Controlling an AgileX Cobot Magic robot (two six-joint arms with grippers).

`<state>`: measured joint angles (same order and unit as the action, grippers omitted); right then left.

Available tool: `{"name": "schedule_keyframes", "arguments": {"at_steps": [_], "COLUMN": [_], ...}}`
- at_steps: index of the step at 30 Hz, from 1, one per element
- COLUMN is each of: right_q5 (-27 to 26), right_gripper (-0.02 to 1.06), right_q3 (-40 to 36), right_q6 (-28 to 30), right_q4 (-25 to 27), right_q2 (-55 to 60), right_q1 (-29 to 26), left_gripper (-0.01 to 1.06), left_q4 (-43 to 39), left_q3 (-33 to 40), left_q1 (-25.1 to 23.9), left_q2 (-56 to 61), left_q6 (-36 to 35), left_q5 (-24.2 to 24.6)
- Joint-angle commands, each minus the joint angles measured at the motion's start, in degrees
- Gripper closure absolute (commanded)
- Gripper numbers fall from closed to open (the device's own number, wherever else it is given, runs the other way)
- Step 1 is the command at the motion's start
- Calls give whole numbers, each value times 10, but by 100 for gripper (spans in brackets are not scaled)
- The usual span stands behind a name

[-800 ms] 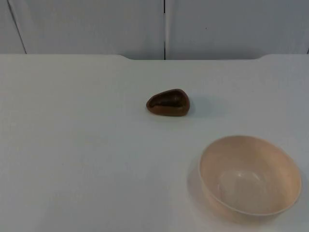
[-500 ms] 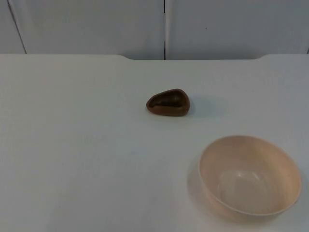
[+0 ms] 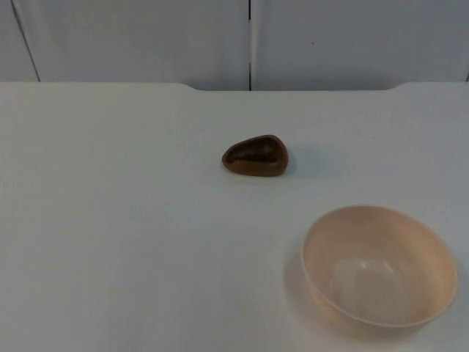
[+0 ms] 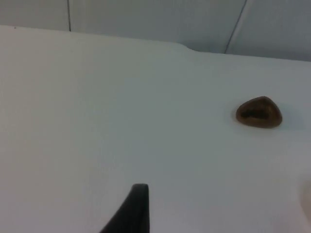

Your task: Pick up the bowl with the left hand and pour the coffee beans from the cup into the bowl with the right hand.

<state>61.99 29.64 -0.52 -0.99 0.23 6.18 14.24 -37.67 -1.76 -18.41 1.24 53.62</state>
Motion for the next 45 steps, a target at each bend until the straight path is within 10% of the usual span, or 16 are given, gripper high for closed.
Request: {"name": "schedule_keyframes", "arguments": {"at_steps": [1,45], "right_q5": [-2,-2], "right_gripper": [-1,-1], "right_q3": [-1,-1], "right_q6": [1,1], "right_q4": [-4,-4], "right_q2": [-2,-2], "right_q1": [-4,-4], "left_gripper": [0,0], "left_q4": [26,339], "left_q3": [-4,-4], "left_q1": [-1,-1], "left_q2": [-16,-318], "left_q6": [-1,311], "left_q5": [-16,-36]}}
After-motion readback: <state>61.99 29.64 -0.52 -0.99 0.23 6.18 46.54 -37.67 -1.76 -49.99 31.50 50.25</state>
